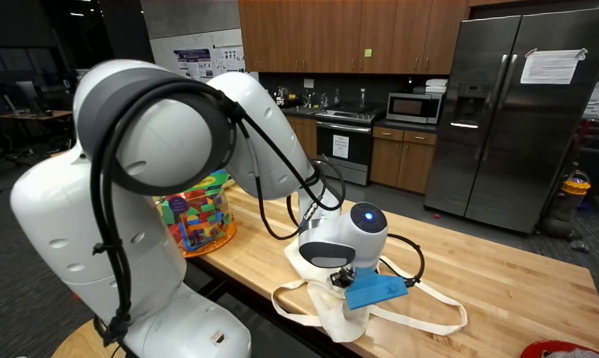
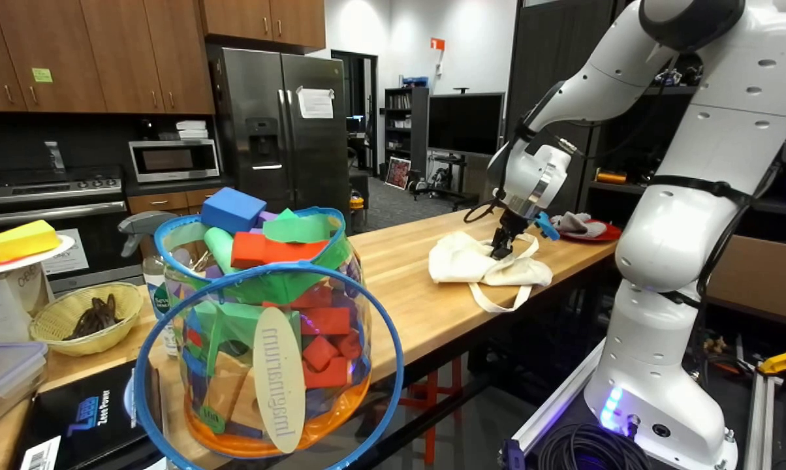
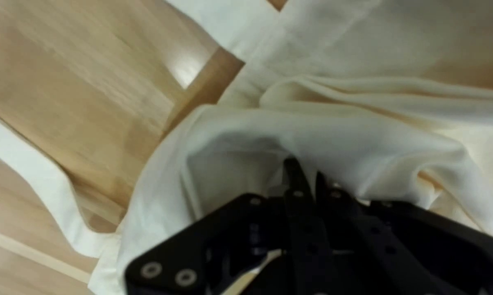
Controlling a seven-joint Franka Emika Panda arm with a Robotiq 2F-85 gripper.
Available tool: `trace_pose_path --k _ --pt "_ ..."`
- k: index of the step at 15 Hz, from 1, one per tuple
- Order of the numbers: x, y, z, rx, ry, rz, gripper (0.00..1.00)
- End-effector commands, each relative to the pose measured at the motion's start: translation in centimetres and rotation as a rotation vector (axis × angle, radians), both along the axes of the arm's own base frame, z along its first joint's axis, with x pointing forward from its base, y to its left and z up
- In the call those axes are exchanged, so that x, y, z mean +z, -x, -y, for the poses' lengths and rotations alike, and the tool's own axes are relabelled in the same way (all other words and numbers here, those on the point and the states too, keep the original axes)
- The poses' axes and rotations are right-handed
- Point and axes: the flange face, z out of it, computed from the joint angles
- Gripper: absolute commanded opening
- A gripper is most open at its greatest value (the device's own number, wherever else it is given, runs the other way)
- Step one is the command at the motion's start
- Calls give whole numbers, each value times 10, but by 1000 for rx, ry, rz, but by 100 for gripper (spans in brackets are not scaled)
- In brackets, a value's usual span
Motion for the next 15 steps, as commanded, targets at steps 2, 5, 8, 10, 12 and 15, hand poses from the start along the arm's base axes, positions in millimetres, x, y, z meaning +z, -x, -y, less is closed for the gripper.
trace_pose_path --k 2,5,8,10,12,15 --pt "15 30 50 -82 53 34 1" --pt "36 14 71 -53 114 42 1" --pt "85 -36 67 3 172 102 1" --pt "122 -67 52 44 204 169 1" --pt "164 -100 28 99 225 239 1" --pt "221 -139 -11 186 250 293 1"
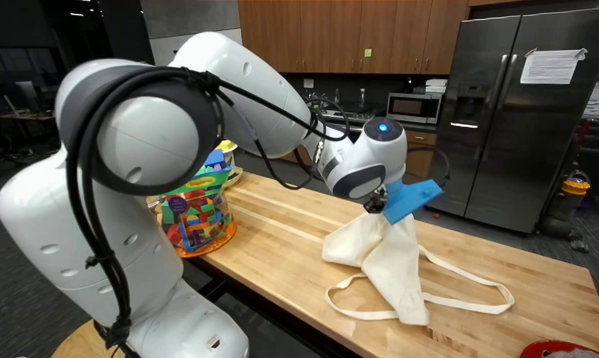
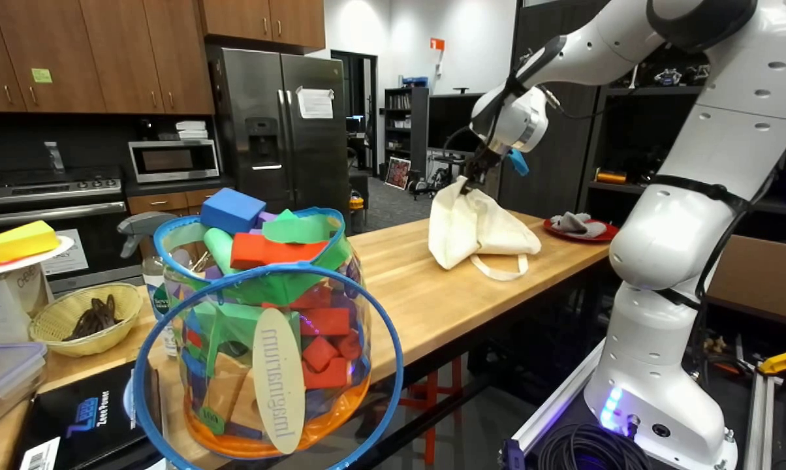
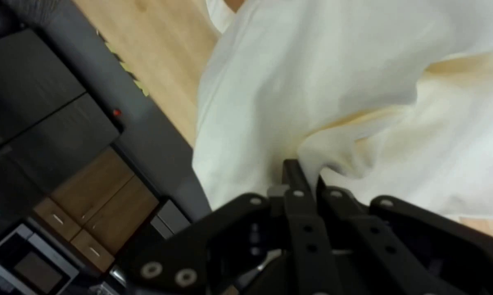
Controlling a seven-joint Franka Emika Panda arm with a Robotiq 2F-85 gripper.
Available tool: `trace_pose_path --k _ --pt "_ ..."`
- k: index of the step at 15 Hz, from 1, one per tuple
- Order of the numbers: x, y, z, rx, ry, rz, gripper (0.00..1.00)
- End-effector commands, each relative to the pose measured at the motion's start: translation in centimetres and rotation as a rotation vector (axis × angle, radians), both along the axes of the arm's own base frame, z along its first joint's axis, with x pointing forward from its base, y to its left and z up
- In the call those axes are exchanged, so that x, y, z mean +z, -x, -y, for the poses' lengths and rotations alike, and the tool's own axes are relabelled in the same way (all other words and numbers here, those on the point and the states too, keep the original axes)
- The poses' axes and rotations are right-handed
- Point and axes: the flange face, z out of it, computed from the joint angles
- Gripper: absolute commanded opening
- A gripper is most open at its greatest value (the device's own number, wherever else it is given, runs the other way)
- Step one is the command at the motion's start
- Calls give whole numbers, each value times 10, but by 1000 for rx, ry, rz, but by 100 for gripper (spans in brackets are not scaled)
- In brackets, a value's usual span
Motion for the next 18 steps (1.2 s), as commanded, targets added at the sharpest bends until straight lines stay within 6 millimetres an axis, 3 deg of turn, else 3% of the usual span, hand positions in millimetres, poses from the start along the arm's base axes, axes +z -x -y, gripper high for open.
trace_pose_path --k 1,7,13,15,18 --pt "68 -35 -37 87 43 41 1" --pt "168 -67 -109 183 87 78 1" --pt "259 -74 -200 288 95 204 1" --pt "285 -70 -210 299 109 252 1" --pt "308 -52 -179 244 129 297 1"
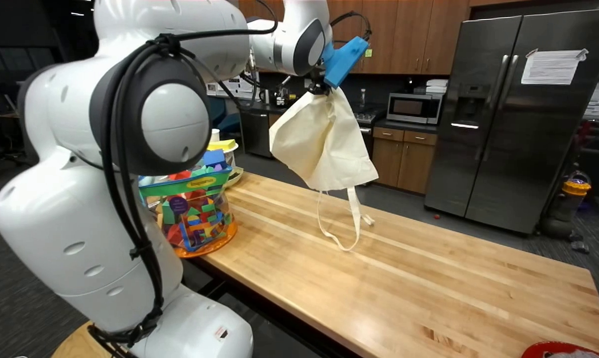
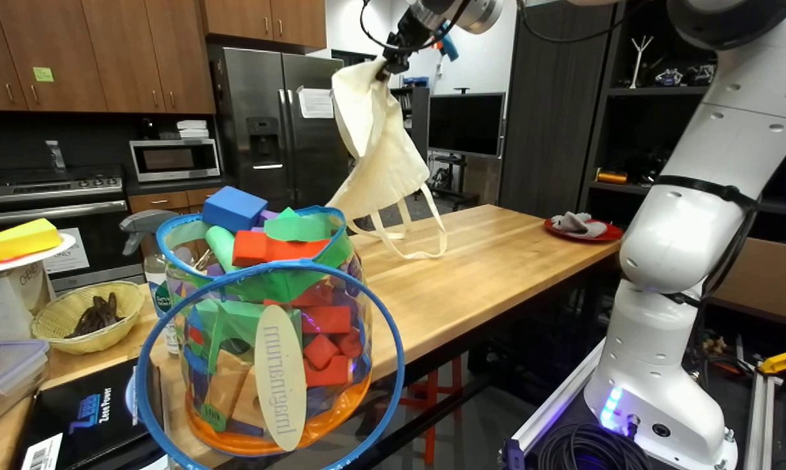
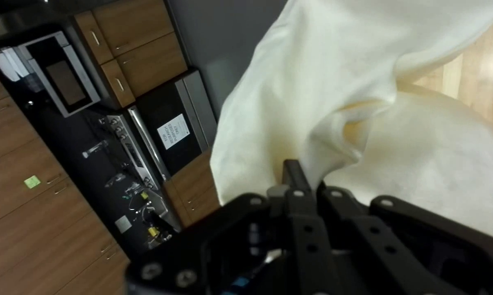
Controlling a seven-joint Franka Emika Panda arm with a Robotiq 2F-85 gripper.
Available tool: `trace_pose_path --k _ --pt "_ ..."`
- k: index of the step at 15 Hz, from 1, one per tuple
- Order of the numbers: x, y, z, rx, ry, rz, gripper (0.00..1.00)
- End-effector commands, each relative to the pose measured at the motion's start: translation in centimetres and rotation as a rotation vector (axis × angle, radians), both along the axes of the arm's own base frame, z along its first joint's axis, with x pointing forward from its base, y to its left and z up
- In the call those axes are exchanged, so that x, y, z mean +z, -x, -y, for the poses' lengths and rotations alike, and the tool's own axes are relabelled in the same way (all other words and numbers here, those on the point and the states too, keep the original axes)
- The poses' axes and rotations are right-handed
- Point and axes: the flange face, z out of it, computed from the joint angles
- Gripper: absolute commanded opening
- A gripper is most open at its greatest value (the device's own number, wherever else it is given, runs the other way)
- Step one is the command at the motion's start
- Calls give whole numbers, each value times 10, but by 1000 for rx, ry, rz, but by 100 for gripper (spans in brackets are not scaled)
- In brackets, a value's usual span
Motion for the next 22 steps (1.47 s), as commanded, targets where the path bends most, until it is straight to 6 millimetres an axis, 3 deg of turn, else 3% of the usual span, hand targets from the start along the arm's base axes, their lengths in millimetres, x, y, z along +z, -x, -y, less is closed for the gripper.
trace_pose_path --k 1,6,10,11,12,13,15,18,22 --pt "27 26 48 -82 14 40 1" --pt "0 86 169 -319 -28 12 1" --pt "-39 154 269 -570 -49 -59 1" --pt "-49 173 291 -603 -56 -71 1" --pt "-55 177 299 -621 -57 -78 1" --pt "-58 173 295 -616 -58 -82 1" --pt "-63 152 259 -551 -42 -91 1" --pt "-69 117 180 -357 12 -116 1" --pt "-94 86 44 -93 73 -156 1"
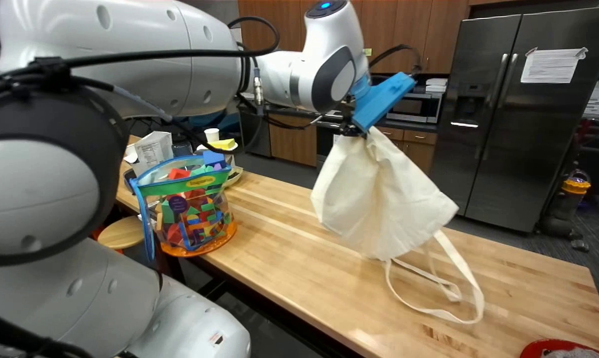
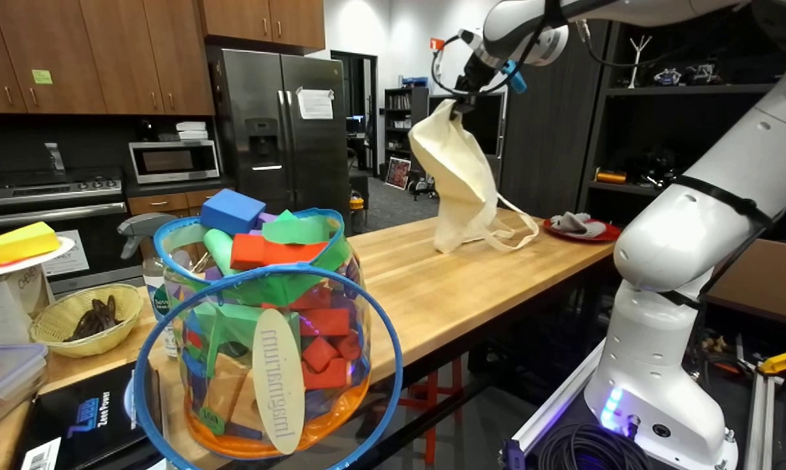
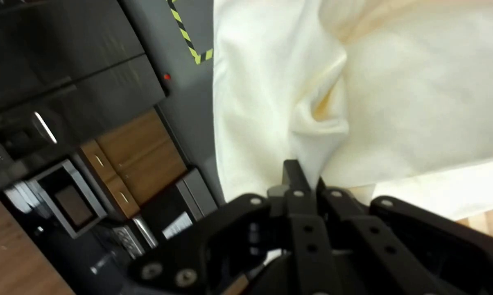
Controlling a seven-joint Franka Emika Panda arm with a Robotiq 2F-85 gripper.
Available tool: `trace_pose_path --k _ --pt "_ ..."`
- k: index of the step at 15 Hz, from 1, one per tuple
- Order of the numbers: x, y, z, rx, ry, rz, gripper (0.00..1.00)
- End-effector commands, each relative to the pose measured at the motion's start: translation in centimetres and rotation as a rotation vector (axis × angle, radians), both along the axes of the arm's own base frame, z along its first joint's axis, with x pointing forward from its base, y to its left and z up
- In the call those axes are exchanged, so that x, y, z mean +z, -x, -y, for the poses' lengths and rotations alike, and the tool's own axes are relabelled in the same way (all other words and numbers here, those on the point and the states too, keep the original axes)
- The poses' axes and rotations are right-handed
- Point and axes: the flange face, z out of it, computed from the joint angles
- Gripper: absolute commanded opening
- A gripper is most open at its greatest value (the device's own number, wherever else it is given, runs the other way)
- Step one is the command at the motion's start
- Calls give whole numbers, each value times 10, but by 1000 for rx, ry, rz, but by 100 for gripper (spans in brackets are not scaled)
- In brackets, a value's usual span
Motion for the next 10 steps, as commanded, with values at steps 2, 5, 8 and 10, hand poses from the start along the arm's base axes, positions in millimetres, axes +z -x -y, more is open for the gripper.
trace_pose_path --k 2,5,8,10 --pt "-41 -10 -134 270 39 -71 1" --pt "-106 -6 -215 428 58 -178 1" --pt "-178 4 -217 439 67 -290 1" --pt "-219 15 -186 386 60 -358 1"
